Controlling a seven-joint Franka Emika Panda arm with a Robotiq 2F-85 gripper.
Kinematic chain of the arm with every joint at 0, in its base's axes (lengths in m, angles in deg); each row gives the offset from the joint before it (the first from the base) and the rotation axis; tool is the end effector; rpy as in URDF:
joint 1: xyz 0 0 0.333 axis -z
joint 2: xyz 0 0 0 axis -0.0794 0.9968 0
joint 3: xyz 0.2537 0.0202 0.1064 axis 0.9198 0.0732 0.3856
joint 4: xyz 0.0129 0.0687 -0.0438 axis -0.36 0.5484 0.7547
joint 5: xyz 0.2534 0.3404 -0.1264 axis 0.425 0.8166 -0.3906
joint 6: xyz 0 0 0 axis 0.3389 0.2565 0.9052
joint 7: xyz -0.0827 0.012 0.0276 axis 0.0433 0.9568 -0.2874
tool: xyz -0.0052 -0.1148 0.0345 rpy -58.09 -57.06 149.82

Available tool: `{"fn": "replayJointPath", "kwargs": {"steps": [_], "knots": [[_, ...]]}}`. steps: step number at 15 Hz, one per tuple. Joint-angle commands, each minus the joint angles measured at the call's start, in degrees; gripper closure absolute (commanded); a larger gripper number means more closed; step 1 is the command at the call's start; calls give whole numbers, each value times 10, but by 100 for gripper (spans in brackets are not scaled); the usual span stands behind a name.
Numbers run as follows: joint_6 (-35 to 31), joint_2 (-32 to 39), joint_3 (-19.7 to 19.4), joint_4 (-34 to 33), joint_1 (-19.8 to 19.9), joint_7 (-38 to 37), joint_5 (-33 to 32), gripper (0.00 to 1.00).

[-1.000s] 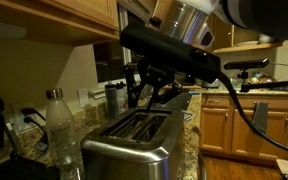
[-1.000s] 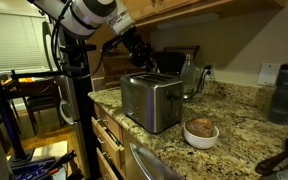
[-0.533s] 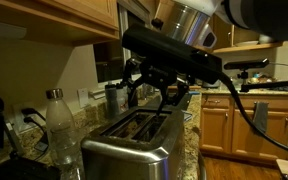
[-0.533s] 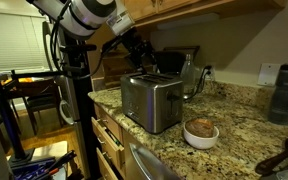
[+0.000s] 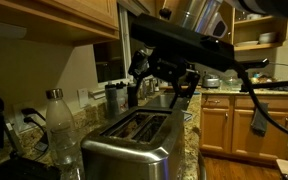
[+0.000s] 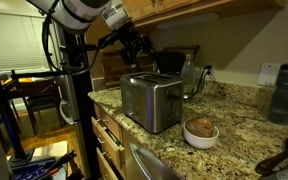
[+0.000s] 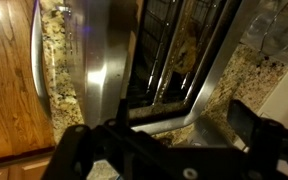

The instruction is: Put the slices of bread in the toaster

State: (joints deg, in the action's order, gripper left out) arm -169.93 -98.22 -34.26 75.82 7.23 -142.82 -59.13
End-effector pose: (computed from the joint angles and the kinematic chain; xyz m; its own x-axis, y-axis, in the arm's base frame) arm 0.4687 0.1426 0.4050 0.2010 -0.9322 0.3009 -0.8327 -0.3244 -0.4487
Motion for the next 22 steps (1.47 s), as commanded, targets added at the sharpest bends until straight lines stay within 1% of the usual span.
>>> {"fn": "replayJointPath", "kwargs": {"steps": [1, 5, 7, 9, 10, 15, 18, 22], "knots": [[59, -51, -9, 13, -11, 2, 16, 0], [126, -80, -13, 7, -4, 0, 9, 0], [154, -94, -23, 6, -2, 4, 9, 0], [176, -100, -35, 4, -8, 18, 14, 0], [150, -75, -22, -2, -1, 5, 3, 0], [161, -81, -29, -2, -1, 10, 4, 0], [163, -57, -13, -16, 6, -1, -6, 0], [170, -34, -7, -42, 22, -10, -28, 0]]}}
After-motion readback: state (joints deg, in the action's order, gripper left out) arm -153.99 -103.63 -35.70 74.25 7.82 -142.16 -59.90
